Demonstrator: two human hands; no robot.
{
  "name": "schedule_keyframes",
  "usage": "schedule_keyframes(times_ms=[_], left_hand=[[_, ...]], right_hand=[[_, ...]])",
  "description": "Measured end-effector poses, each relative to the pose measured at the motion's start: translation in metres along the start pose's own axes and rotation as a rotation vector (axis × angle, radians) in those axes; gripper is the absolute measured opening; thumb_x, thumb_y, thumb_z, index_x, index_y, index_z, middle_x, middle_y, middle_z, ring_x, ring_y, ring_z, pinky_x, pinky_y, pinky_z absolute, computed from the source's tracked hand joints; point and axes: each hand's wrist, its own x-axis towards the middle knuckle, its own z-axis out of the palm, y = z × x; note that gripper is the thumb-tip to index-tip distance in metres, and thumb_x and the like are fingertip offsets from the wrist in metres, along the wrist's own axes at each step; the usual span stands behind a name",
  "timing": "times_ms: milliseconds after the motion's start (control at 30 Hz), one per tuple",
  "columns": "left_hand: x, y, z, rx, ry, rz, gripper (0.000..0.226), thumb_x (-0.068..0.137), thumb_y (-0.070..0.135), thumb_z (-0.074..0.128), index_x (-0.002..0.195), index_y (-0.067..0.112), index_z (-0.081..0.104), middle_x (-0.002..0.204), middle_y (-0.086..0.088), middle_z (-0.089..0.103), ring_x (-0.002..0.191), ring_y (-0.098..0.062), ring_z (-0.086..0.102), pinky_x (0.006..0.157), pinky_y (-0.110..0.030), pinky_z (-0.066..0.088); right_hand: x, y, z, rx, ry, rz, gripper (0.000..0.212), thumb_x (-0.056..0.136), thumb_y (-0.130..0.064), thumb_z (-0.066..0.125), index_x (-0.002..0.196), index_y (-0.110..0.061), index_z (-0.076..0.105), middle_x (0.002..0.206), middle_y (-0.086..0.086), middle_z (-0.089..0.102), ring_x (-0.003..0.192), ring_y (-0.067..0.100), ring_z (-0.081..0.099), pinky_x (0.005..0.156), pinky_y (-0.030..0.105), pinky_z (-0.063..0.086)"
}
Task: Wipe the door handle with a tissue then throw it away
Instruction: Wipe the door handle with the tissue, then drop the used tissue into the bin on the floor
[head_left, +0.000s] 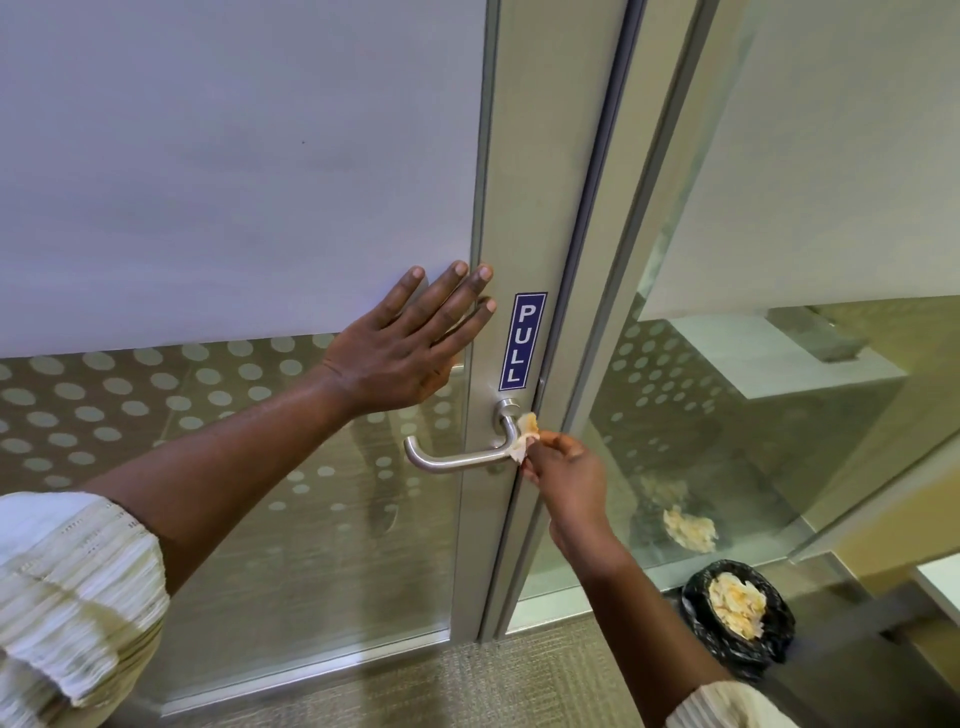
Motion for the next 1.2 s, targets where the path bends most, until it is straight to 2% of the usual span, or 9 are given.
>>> schedule_keyframes(times_ms=[33, 133, 200, 400, 533, 833, 1033, 1133, 1200], left_hand=[[0.001, 0.000, -0.001, -0.007, -0.007, 0.004, 0.070, 0.104, 0.035, 0.049, 0.165, 0.006, 0.032, 0.171, -0.023, 0.026, 0.158, -0.039, 0.026, 0.129, -0.053, 0.011], [0.000, 0.000, -0.003, -0.036, -0.027, 0.000, 0.071, 0.104, 0.035, 0.051, 0.166, 0.007, 0.031, 0.172, -0.022, 0.023, 0.159, -0.038, 0.023, 0.129, -0.053, 0.011], [0.000, 0.004, -0.006, -0.087, -0.055, -0.042, 0.071, 0.104, 0.033, 0.052, 0.166, 0.007, 0.029, 0.173, -0.021, 0.020, 0.161, -0.038, 0.019, 0.130, -0.054, 0.009], [0.013, 0.037, -0.028, -0.218, -0.174, -0.255, 0.071, 0.101, 0.032, 0.052, 0.165, 0.008, 0.034, 0.172, -0.025, 0.018, 0.160, -0.042, 0.016, 0.129, -0.059, 0.013], [0.033, 0.073, -0.042, -0.260, -0.220, -0.372, 0.074, 0.097, 0.037, 0.056, 0.162, 0.005, 0.039, 0.169, -0.027, 0.025, 0.157, -0.043, 0.021, 0.125, -0.061, 0.018], [0.092, 0.182, -0.053, -0.400, -0.331, -0.405, 0.076, 0.092, 0.039, 0.053, 0.160, 0.006, 0.044, 0.169, -0.024, 0.028, 0.156, -0.040, 0.030, 0.123, -0.062, 0.026], [0.152, 0.264, -0.050, -0.510, -0.376, -0.389, 0.073, 0.092, 0.041, 0.048, 0.156, 0.007, 0.050, 0.167, -0.022, 0.034, 0.153, -0.037, 0.034, 0.122, -0.059, 0.023], [0.186, 0.306, -0.049, -0.566, -0.403, -0.358, 0.073, 0.091, 0.041, 0.046, 0.155, 0.007, 0.051, 0.167, -0.022, 0.035, 0.151, -0.038, 0.037, 0.120, -0.061, 0.028], [0.208, 0.332, -0.048, -0.600, -0.388, -0.325, 0.073, 0.090, 0.039, 0.058, 0.155, 0.007, 0.052, 0.166, -0.023, 0.036, 0.150, -0.038, 0.037, 0.119, -0.062, 0.032]], right_hand=[[0.005, -0.009, -0.003, -0.123, 0.008, -0.096, 0.007, 0.092, -0.009, 0.068, 0.092, -0.010, 0.075, 0.082, 0.012, 0.076, 0.072, 0.018, 0.067, 0.078, 0.042, 0.058], [0.016, -0.040, -0.011, -0.375, -0.023, -0.325, 0.005, 0.090, -0.020, 0.070, 0.089, -0.021, 0.075, 0.071, -0.012, 0.072, 0.062, -0.006, 0.064, 0.057, 0.011, 0.044], [0.021, -0.054, -0.019, -0.472, -0.029, -0.402, 0.005, 0.090, -0.022, 0.069, 0.089, -0.027, 0.071, 0.067, -0.019, 0.066, 0.063, -0.014, 0.060, 0.053, 0.003, 0.038], [0.029, -0.063, -0.058, -0.527, -0.062, -0.474, 0.004, 0.093, -0.023, 0.067, 0.094, -0.026, 0.065, 0.067, -0.010, 0.062, 0.057, -0.003, 0.056, 0.050, 0.010, 0.041], [0.029, -0.062, -0.086, -0.521, -0.064, -0.495, 0.008, 0.091, -0.022, 0.067, 0.097, -0.026, 0.064, 0.069, -0.014, 0.064, 0.063, -0.008, 0.059, 0.055, 0.007, 0.041], [0.050, -0.059, -0.184, -0.549, -0.015, -0.477, 0.007, 0.090, -0.023, 0.070, 0.095, -0.025, 0.064, 0.074, -0.013, 0.067, 0.069, -0.007, 0.062, 0.056, 0.006, 0.042], [0.075, -0.055, -0.274, -0.571, 0.050, -0.446, 0.005, 0.088, -0.024, 0.070, 0.092, -0.026, 0.067, 0.078, -0.011, 0.070, 0.072, -0.001, 0.064, 0.059, 0.008, 0.046], [0.086, -0.050, -0.323, -0.621, 0.101, -0.430, 0.009, 0.088, -0.027, 0.068, 0.097, -0.025, 0.068, 0.088, -0.008, 0.070, 0.073, 0.003, 0.065, 0.065, 0.017, 0.050], [0.094, -0.044, -0.356, -0.618, 0.145, -0.404, 0.010, 0.089, -0.028, 0.068, 0.098, -0.025, 0.068, 0.096, -0.005, 0.068, 0.078, 0.002, 0.065, 0.067, 0.021, 0.052]])
